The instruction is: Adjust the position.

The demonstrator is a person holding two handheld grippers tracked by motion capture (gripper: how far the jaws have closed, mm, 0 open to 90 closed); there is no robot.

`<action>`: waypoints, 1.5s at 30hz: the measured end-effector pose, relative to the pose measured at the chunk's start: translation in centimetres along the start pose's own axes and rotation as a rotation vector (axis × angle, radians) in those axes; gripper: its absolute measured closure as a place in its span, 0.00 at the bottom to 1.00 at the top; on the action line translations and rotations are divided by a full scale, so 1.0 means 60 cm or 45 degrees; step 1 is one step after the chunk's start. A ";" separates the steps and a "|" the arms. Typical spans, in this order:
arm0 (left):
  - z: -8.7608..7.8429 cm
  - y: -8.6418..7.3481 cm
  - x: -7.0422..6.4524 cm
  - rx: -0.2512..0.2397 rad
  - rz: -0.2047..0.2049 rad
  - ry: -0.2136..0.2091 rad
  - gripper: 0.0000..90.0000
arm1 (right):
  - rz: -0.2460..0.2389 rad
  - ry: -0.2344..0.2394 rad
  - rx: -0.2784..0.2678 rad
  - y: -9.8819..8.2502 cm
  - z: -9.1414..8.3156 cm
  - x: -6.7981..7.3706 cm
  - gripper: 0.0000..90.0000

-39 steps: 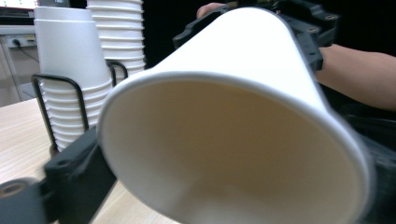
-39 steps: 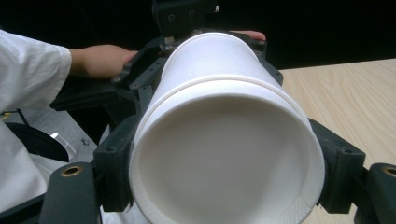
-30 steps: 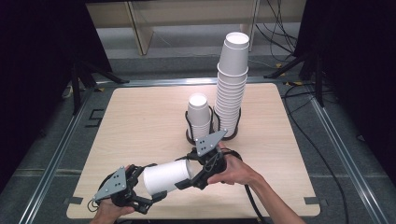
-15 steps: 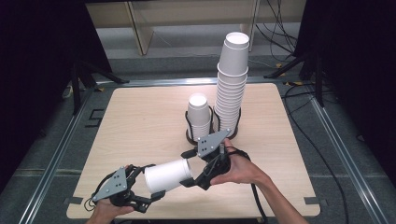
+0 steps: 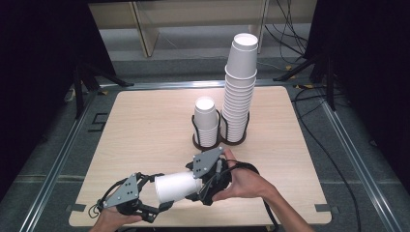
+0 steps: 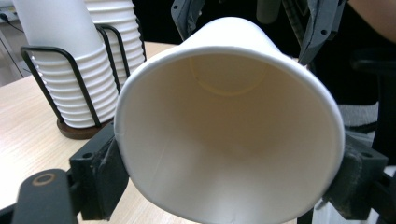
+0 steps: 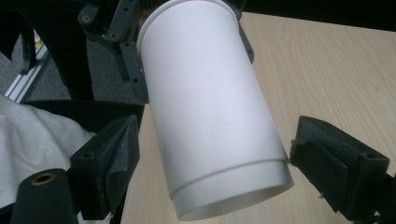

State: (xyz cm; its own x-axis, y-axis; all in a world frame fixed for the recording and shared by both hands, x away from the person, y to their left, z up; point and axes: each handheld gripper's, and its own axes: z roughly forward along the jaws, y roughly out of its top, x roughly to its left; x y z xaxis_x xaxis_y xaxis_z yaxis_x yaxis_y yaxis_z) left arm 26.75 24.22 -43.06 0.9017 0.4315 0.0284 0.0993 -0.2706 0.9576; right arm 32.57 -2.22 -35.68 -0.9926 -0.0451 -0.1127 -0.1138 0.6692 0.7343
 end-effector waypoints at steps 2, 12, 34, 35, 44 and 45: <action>0.000 0.000 -0.002 0.031 0.009 -0.003 0.17 | -0.009 -0.003 0.018 0.001 0.003 0.001 0.18; 0.007 -0.001 -0.009 0.056 0.011 -0.031 0.17 | -0.107 0.026 0.181 0.000 0.051 0.014 0.18; 0.010 -0.002 -0.014 0.074 0.028 -0.078 0.17 | -0.153 0.073 0.242 -0.008 0.079 0.021 0.27; 0.010 -0.001 -0.014 0.080 0.028 -0.076 0.17 | -0.156 0.081 0.237 -0.009 0.080 0.019 0.27; 0.012 -0.004 -0.013 0.024 -0.013 -0.103 0.13 | -0.166 0.107 0.208 -0.008 0.075 0.017 0.27; 0.012 -0.005 -0.013 0.010 -0.016 -0.100 0.12 | -0.170 0.108 0.204 -0.008 0.075 0.016 0.27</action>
State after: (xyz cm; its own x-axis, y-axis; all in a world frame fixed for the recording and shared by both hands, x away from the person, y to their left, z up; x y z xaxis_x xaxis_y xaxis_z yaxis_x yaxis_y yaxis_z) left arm 26.33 23.32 -43.57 0.9307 0.3658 -0.0066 0.1139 -0.2726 0.9554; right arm 31.88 0.75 -39.15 -0.9699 -0.1991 -0.1402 -0.2432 0.7620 0.6002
